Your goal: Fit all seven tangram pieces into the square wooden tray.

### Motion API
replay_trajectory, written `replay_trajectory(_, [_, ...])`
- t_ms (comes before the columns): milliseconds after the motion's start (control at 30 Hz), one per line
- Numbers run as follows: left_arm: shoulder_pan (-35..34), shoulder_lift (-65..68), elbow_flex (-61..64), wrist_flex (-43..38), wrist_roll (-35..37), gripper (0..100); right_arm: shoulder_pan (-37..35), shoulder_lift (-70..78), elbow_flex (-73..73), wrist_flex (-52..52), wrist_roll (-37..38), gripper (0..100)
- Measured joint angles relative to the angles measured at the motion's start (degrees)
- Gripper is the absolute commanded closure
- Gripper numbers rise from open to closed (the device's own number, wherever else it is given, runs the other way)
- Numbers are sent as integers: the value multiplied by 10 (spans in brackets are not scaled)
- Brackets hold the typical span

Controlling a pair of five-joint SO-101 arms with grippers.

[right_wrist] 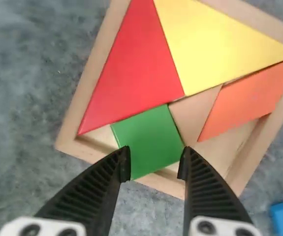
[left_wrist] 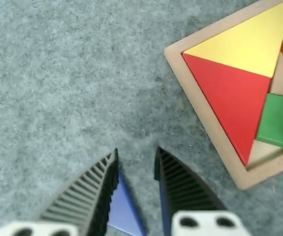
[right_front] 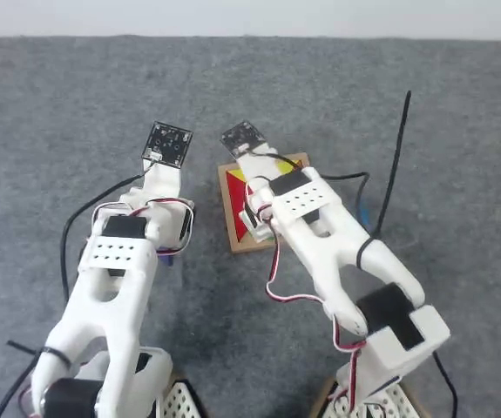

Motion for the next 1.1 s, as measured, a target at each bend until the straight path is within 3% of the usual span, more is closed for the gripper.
replay_trajectory(633, [0, 0, 0, 0, 0, 874, -27, 7, -29, -44, 7, 822])
replay_trajectory(1100, [0, 0, 0, 0, 0, 874, -68, 7, -33, 20, 30, 822])
